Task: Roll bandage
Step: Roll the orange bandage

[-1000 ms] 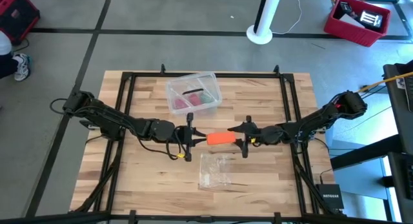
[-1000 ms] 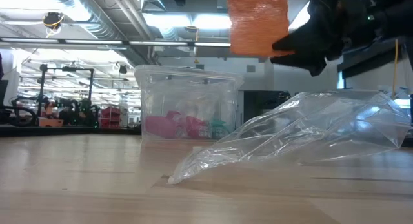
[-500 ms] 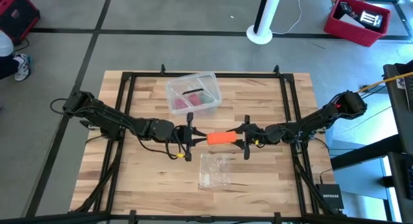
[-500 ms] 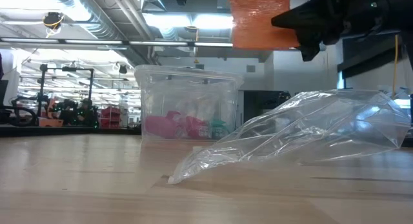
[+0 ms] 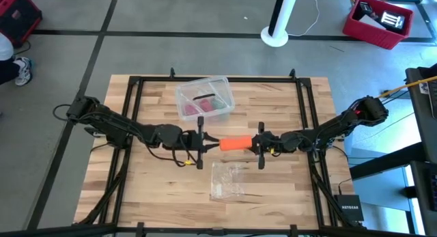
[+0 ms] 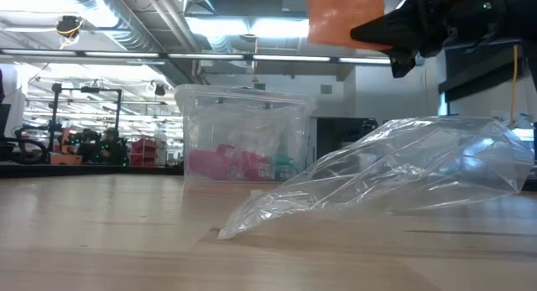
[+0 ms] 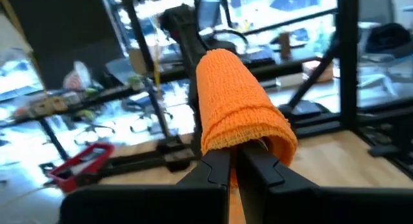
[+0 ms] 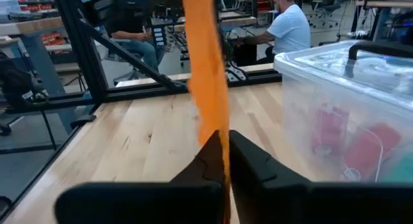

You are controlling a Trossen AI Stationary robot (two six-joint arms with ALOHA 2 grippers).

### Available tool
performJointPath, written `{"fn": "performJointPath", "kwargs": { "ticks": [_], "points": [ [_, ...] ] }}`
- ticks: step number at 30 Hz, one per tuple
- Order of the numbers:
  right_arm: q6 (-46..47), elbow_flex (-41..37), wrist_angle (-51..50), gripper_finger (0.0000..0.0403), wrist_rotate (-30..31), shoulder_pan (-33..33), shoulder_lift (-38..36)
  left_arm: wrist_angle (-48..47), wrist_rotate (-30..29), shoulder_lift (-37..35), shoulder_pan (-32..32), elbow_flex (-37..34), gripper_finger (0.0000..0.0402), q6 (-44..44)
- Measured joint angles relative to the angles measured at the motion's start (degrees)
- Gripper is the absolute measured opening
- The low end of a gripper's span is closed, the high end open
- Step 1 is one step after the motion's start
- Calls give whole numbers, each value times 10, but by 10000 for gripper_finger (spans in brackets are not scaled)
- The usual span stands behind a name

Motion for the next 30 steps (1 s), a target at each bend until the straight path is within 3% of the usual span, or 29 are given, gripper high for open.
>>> {"fn": "performJointPath", "kwargs": {
  "ticks": [4, 8, 18, 30],
  "points": [
    [3, 7, -1, 5, -10, 16, 0, 13, -40, 0, 15, 0, 4, 19],
    [0, 26, -3, 14, 18, 48, 0, 3, -76, 0, 34, -1, 4, 39],
    [-35, 91, -36, 13, 64, 93, 0, -43, -96, 3, 48, -4, 4, 70],
    [-56, 254, -309, 9, 131, 93, 0, -109, -99, 3, 28, -4, 4, 85]
  ]
}}
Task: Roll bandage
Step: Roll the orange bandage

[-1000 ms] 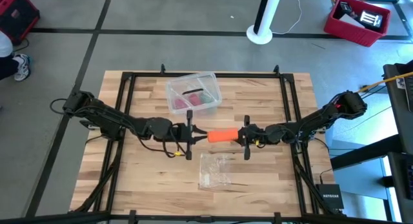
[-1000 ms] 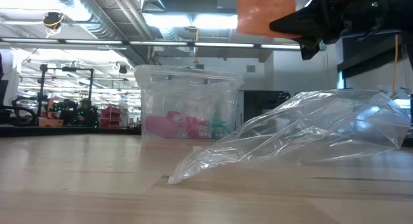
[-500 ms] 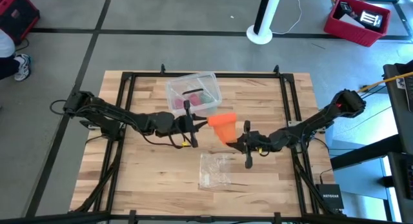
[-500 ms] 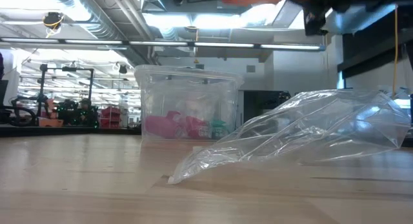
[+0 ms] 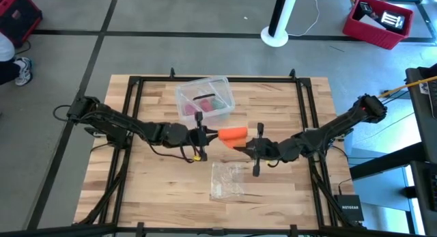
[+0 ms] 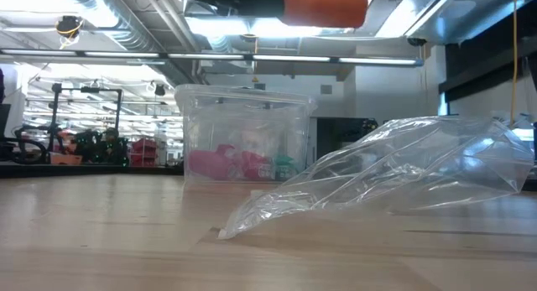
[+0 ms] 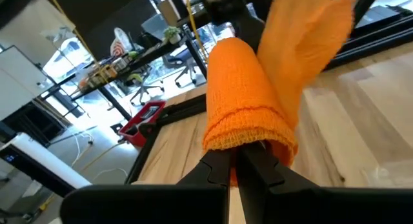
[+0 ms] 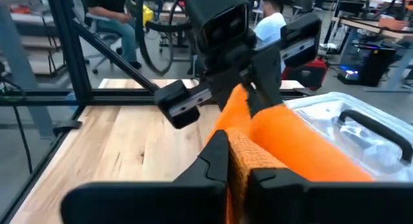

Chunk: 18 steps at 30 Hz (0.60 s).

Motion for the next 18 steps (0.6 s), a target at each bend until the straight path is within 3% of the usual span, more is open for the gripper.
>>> {"fn": "performJointPath", "kwargs": {
  "ticks": [7, 18],
  "points": [
    [2, 47, -59, 17, 4, -35, 0, -5, -2, 0, -20, 0, 4, 15],
    [128, 47, -84, 28, -14, -97, 0, -24, -4, -1, -31, 0, 4, 18]
  ]
}}
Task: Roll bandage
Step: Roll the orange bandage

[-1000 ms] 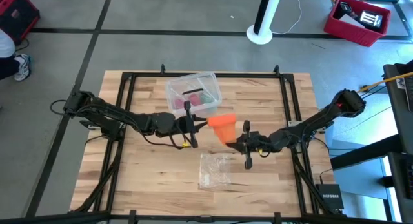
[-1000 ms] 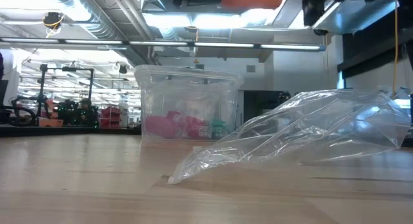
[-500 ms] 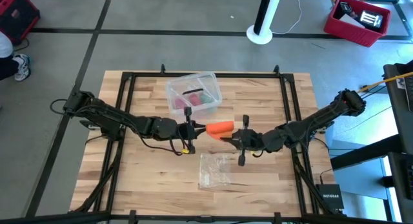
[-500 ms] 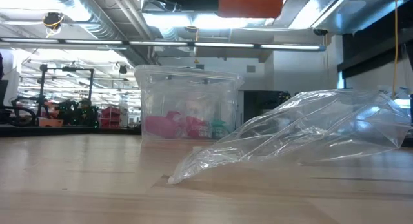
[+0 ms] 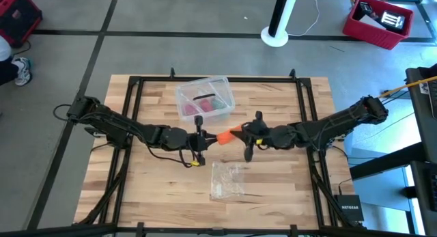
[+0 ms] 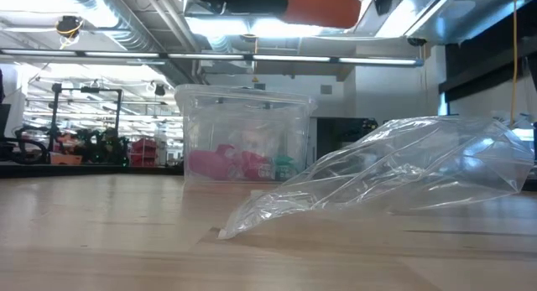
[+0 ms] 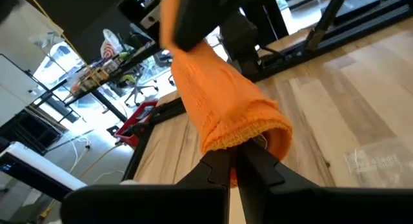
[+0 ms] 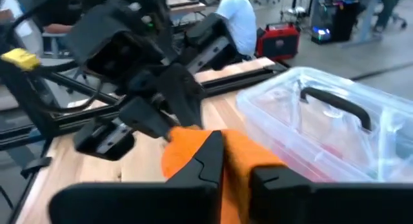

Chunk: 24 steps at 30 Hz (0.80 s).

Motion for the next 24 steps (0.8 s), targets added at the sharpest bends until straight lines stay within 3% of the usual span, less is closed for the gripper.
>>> {"fn": "performJointPath", "kwargs": {
  "ticks": [14, 19, 24],
  "points": [
    [-6, 0, 1, 196, 1, -10, 0, 0, 3, 0, 0, 0, 4, -15],
    [16, 0, -17, 221, -7, -28, 13, -1, 3, 0, 0, 0, 4, -16],
    [36, 0, -27, 220, -20, -39, 28, -3, 5, 1, 0, -1, 4, -15]
  ]
}}
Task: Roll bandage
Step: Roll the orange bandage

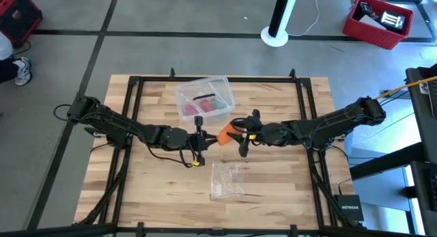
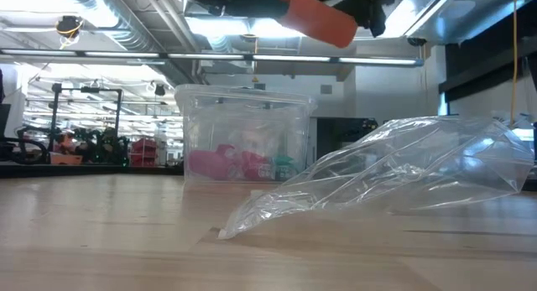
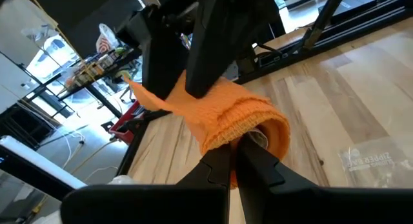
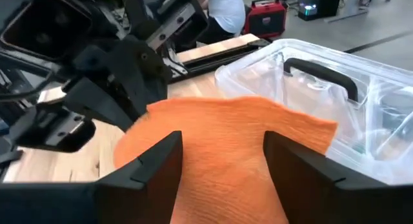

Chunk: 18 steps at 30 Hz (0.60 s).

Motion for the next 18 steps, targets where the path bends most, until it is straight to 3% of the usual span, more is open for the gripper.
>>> {"fn": "performJointPath", "kwargs": {
  "ticks": [8, 18],
  "points": [
    [60, 0, -1, 209, 4, -7, 1, -22, 0, 0, 0, 0, 4, 54],
    [152, 0, -57, 204, -119, -52, 47, -75, 0, 12, 0, 0, 4, 169]
  ]
}}
